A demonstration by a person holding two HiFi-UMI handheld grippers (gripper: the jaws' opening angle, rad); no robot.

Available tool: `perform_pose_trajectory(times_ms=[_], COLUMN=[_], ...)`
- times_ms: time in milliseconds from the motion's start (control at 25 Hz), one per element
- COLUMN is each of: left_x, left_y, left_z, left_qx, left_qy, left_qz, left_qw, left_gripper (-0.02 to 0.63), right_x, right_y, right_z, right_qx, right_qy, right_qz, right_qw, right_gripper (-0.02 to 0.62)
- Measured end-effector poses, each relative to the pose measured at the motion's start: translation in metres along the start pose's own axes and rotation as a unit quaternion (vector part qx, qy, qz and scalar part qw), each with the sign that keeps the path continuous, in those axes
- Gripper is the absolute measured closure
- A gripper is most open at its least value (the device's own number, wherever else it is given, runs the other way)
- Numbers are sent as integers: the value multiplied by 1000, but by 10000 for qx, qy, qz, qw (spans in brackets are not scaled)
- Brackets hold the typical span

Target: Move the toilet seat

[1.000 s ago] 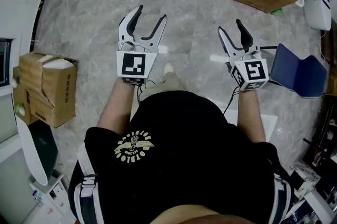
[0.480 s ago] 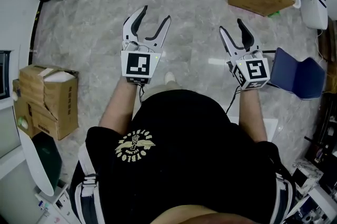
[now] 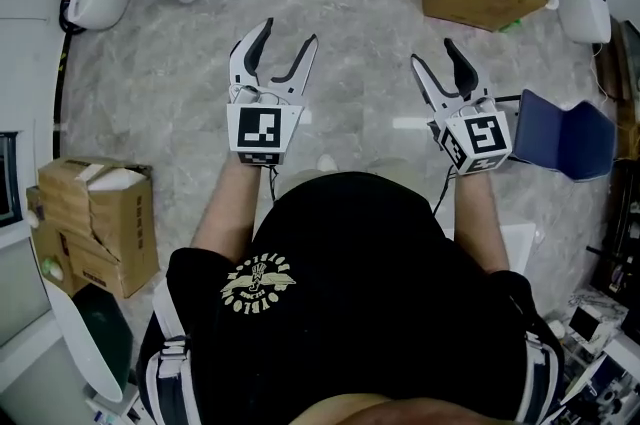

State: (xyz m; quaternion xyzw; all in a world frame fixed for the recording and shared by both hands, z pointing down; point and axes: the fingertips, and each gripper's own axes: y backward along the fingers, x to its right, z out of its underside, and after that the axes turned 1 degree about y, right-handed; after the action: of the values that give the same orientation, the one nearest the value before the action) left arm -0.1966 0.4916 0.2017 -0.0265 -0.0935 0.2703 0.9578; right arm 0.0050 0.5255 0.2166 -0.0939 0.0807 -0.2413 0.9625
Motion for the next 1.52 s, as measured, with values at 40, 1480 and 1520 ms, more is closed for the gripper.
perform_pose_trajectory(times_ms=[40,1480,1520], left_x=[-1,-27,-30], left_y=[-2,-130,-135], left_z=[-1,18,19], left_qx=[2,-395,-401], left_qy=[6,-43,-42], left_qz=[20,3,5], left_qw=[10000,9992,9992], left_gripper=[345,345,345], right_x=[1,94,98], right_y=[0,-107,-112], right_z=[-1,9,9], right_qx=[2,-84,-82], right_qy=[-31,-16,-18], right_qz=[4,-250,-250], right_qw=[10000,9996,9997], right_gripper=[339,339,339])
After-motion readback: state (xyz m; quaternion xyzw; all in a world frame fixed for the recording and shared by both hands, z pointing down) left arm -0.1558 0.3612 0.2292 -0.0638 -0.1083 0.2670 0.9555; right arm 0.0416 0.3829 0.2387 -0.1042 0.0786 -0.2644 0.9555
